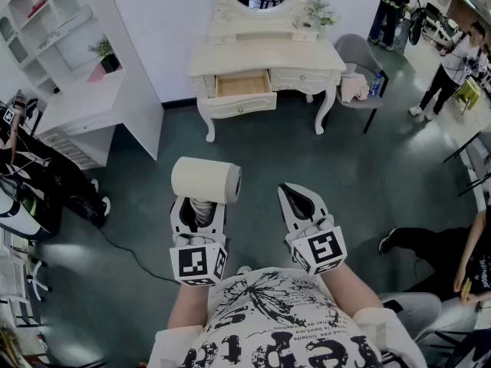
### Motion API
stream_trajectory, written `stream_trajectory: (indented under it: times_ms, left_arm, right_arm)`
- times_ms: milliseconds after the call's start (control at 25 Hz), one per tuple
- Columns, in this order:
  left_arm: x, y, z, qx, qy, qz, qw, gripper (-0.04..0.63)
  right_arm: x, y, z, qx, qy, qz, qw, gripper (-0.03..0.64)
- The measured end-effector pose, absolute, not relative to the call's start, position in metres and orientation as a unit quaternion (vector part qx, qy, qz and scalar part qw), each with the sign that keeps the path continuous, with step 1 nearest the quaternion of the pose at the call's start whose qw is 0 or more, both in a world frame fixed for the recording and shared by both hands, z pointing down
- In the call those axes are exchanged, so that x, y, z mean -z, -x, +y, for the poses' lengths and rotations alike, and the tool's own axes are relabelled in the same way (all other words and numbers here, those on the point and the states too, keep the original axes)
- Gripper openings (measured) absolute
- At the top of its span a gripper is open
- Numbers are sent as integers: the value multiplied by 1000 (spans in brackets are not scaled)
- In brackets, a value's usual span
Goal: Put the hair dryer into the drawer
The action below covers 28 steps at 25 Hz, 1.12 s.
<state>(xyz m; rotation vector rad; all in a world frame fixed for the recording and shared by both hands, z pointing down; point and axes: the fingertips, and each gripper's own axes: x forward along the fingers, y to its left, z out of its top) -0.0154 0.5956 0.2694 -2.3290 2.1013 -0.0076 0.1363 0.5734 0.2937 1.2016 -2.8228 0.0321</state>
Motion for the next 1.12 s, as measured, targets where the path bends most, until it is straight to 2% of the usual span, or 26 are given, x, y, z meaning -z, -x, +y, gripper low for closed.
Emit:
stream_trajectory:
  times_ms: [400,1120]
  left_arm:
    - [-277,39,586,8,755,656,0,264]
    - [-320,115,531,21,764,644,-33,264]
  right_arm:
    - [-302,-113,563,-37,-407,-912,28,17]
    - [-342,-43,504,-51,-432,-898,60,17]
